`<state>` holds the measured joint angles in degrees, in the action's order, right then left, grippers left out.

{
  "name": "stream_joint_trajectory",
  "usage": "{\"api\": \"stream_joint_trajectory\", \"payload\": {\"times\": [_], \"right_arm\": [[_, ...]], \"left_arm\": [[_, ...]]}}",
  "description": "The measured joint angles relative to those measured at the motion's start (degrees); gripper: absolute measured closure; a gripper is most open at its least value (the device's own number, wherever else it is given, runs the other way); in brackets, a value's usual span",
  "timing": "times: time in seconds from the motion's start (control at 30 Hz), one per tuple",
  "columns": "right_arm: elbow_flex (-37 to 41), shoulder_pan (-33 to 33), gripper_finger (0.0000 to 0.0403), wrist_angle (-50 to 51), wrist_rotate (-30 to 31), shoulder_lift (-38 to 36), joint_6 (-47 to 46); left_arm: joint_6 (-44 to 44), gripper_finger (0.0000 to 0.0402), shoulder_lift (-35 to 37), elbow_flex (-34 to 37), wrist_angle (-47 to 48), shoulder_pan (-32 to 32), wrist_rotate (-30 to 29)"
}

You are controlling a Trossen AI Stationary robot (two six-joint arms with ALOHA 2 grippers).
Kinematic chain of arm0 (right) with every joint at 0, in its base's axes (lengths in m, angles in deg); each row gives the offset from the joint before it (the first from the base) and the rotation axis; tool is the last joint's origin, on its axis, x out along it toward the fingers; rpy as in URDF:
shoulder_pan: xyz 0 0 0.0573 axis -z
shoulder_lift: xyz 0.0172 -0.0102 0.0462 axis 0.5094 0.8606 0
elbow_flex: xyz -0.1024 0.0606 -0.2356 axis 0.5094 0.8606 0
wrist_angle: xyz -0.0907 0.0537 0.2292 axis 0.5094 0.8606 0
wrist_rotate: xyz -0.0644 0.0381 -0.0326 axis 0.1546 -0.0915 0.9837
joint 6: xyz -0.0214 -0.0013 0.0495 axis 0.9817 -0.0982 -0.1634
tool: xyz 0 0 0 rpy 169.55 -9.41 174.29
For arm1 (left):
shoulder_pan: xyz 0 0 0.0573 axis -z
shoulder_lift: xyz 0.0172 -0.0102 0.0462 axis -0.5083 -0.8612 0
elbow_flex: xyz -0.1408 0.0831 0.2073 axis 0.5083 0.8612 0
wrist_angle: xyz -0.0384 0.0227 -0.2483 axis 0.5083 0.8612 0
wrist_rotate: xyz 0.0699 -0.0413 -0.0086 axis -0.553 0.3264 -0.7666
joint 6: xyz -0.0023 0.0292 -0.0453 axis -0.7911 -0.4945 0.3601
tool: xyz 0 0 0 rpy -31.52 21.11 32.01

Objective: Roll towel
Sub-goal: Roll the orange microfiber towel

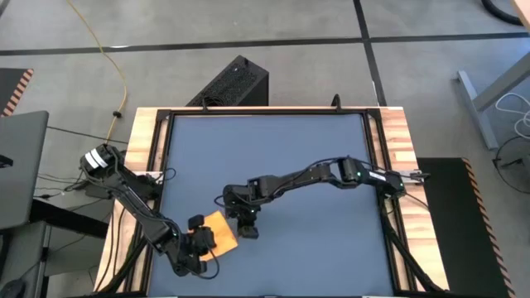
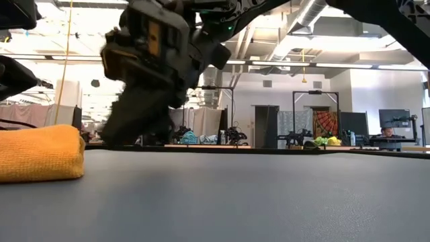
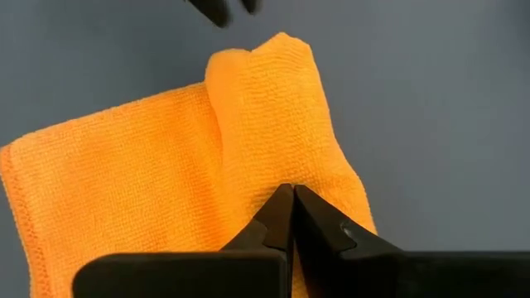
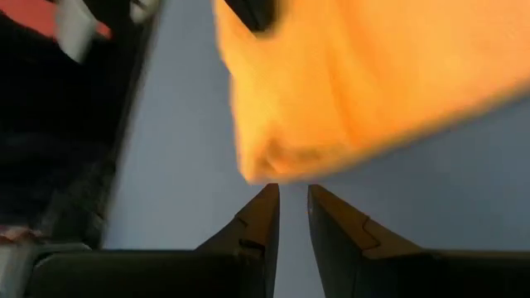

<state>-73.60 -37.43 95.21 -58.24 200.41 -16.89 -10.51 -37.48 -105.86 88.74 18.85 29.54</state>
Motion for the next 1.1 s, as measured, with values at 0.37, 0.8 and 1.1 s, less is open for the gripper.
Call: {"api": "stream_joint_trajectory", "payload": {"times": [0.37, 0.8, 1.1], "right_arm": [[-0.05, -4.68, 0.0310, 2.55, 14.06, -4.95, 16.62], [1.03, -11.48, 0.0303, -11.08, 24.88, -3.60, 33.68], [1.32, -11.69, 0.0195, -14.73, 31.49, 0.27, 38.29]], "left_arm": [[4.27, 0.0402, 0.03, 0.36, 1.03, 5.38, -6.99], [7.57, 0.0401, 0.07, 6.36, -7.54, 7.79, -10.10], [7.30, 0.0401, 0.09, 6.36, -5.09, 6.87, -9.61]]}}
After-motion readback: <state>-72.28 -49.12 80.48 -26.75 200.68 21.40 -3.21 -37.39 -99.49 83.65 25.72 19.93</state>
